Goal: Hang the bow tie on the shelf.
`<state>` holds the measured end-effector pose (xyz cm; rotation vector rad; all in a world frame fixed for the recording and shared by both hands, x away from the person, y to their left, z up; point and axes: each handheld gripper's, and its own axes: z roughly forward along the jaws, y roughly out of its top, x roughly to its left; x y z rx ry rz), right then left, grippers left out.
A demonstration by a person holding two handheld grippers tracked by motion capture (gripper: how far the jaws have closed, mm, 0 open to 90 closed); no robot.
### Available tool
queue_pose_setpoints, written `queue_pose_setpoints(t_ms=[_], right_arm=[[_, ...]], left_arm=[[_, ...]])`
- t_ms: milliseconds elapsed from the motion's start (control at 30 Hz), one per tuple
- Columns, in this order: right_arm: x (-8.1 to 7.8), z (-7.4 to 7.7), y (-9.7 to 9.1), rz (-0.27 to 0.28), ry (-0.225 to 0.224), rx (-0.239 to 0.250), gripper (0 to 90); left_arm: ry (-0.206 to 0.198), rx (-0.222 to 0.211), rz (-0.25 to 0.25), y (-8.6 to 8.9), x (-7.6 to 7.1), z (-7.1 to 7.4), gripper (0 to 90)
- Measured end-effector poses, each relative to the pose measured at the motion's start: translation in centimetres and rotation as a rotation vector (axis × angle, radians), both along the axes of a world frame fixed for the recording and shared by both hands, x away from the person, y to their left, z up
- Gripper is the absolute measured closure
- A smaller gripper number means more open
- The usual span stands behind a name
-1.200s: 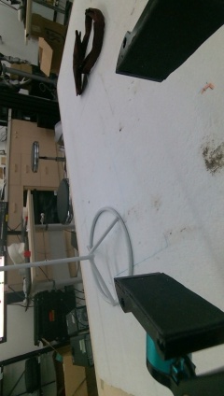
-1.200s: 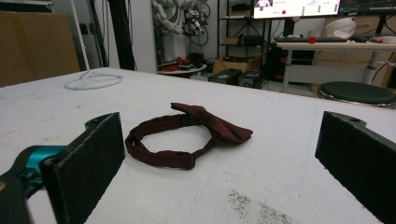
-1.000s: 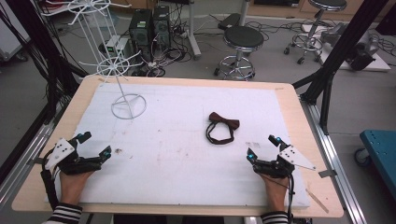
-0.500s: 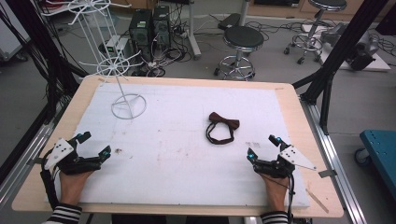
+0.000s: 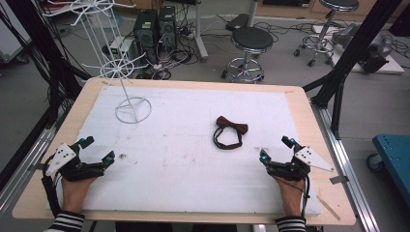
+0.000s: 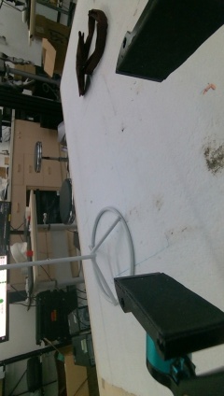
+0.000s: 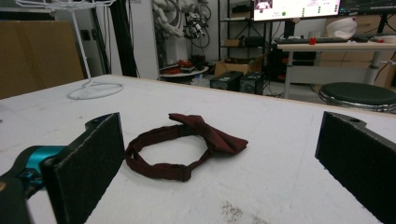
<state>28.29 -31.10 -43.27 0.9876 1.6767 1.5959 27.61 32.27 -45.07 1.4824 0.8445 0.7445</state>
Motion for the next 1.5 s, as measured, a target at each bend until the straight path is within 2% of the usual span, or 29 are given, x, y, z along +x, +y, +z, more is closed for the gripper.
queue_pose_setpoints(t_ms=[300, 333, 467, 700, 833, 900, 1033, 1100, 1133, 1300, 1500], right_arm=[[1.4, 2.2, -0.2, 0.046, 0.04, -0.04, 0.7], [2.0, 2.6, -0.1, 0.061, 0.065, -0.057, 0.8], [3.0, 3.4, 0.1, 0.091, 0.101, -0.089, 0.7], [5.1, 4.8, 0.7, 0.138, 0.148, -0.174, 0.8], [6.5, 5.3, 1.1, 0.147, 0.185, -0.221, 0.8], [6.8, 5.4, 1.2, 0.151, 0.182, -0.225, 0.8], [8.5, 6.0, 1.6, 0.173, 0.223, -0.283, 0.8], [8.7, 6.2, 1.7, 0.178, 0.226, -0.285, 0.8], [9.3, 6.3, 1.8, 0.204, 0.246, -0.279, 0.8], [10.6, 6.4, 2.0, 0.237, 0.283, -0.282, 0.8], [11.9, 6.5, 2.8, 0.27, 0.319, -0.34, 0.8]], left_arm=[[0.0, 0.0, 0.002, 0.0, 0.0, 0.0, 1.7], [0.0, 0.0, 0.002, 0.0, 0.0, 0.0, 1.8], [0.001, -0.001, -0.003, 0.0, 0.0, 0.0, 1.7], [-0.001, -0.001, -0.002, 0.1, 0.0, 0.0, 1.7], [-0.001, -0.005, 0.0, 0.0, 0.0, 0.0, 1.7], [-0.001, 0.0, 0.0, 0.1, 0.0, 0.0, 1.7], [0.0, -0.007, 0.002, 0.1, 0.0, 0.0, 1.7], [-0.001, -0.008, 0.002, 0.1, 0.0, 0.0, 1.7], [0.001, -0.007, 0.003, 0.1, 0.0, 0.0, 1.7], [0.0, -0.007, 0.003, 0.1, 0.0, 0.0, 1.7], [0.0, -0.007, 0.003, 0.1, 0.0, 0.0, 1.7]])
